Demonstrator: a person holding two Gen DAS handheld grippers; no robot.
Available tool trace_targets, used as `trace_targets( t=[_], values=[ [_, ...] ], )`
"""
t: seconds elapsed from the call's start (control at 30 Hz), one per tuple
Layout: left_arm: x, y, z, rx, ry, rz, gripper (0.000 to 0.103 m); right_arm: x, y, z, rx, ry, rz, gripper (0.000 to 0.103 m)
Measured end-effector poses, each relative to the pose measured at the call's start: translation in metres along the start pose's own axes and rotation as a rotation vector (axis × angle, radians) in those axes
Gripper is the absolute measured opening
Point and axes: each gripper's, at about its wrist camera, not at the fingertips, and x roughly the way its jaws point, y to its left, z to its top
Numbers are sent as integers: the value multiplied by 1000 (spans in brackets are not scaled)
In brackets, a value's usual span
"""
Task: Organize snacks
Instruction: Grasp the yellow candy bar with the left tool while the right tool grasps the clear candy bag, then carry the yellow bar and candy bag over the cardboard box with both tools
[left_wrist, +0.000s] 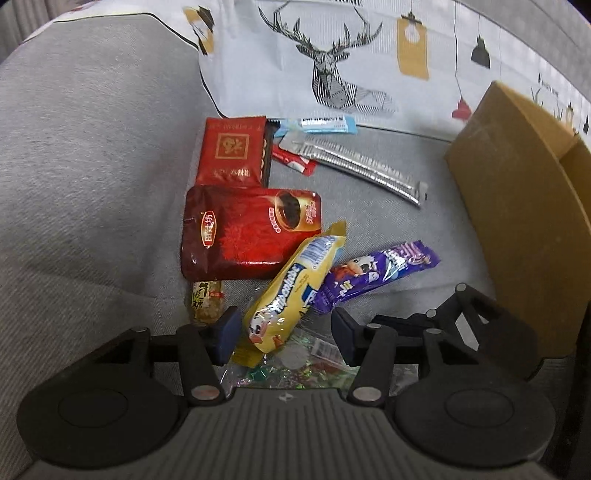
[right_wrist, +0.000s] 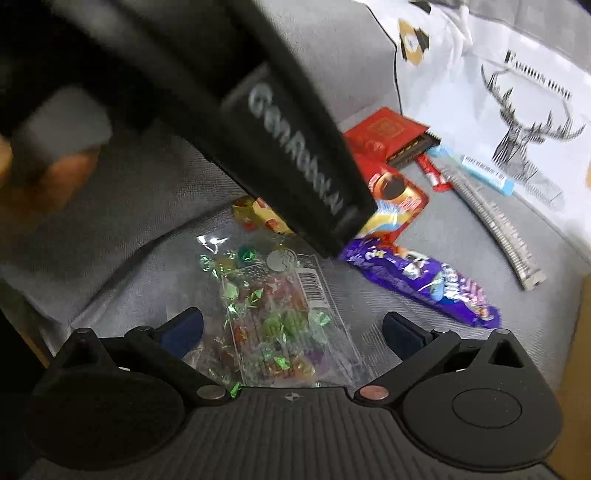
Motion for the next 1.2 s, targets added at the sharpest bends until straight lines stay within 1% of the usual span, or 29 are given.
trace_targets(
  t=[0.07, 0.1, 0.13, 0.2, 0.23, 0.3, 0.33, 0.53, 0.6, 0.7, 0.73, 0.77, 0.8, 0.83, 0.87, 0.9, 0.97, 1.1, 1.2],
  values=[
    [4, 0, 1, 12, 5, 6, 56, 2, 1, 2, -13, -2, 8, 103],
    [7, 1, 1, 13, 10, 8, 49, 2, 1, 2, -17, -3, 12, 103],
    [9, 1, 1, 12, 16, 8, 38, 2, 2, 2, -20, -3, 19, 103],
    [12, 3, 2, 6, 28, 3, 31, 1, 8, 2, -27, -2, 30, 103],
    [11, 4, 2, 4, 24, 6, 26, 1, 9, 3, -29, -2, 40, 103],
    [9, 3, 1, -1, 17, 0, 24, 0, 10, 5, -15, 1, 66, 103],
    [8, 4, 1, -2, 12, 0, 24, 0, 11, 6, -16, 3, 65, 103],
    [0, 9, 2, -47, -8, -23, 22, 0, 29, 2, -79, 9, 26, 103],
    [-3, 11, 2, -63, -13, -31, 22, 1, 38, 0, -122, 19, 11, 103],
    [-6, 13, 3, -86, -24, -42, 22, 0, 43, -3, -155, 18, 14, 101],
    [-7, 14, 3, -95, -29, -48, 22, -1, 37, -4, -154, 10, 27, 95],
    [-8, 15, 4, -106, -35, -55, 22, -4, 37, -5, -155, 3, 36, 83],
    [-10, 16, 4, -118, -42, -62, 22, -9, 35, -4, -150, -8, 52, 76],
    [-11, 17, 5, -129, -49, -68, 22, -14, 34, -4, -135, -11, 65, 61],
    [-13, 18, 5, -141, -58, -74, 22, -18, 31, -4, -122, -9, 74, 42],
    [-15, 19, 6, -152, -67, -79, 22, -22, 27, -4, -99, -6, 103, 36],
    [-22, 19, 6, -173, -97, -93, 22, -31, 23, -7, -83, -2, 120, 28],
    [-39, 19, 5, -195, -170, -116, 22, -47, 25, -11, -90, -2, 98, 24],
    [-53, 22, 4, -222, -235, -128, 22, -67, 27, -13, -58, 3, 67, 24]
  ],
)
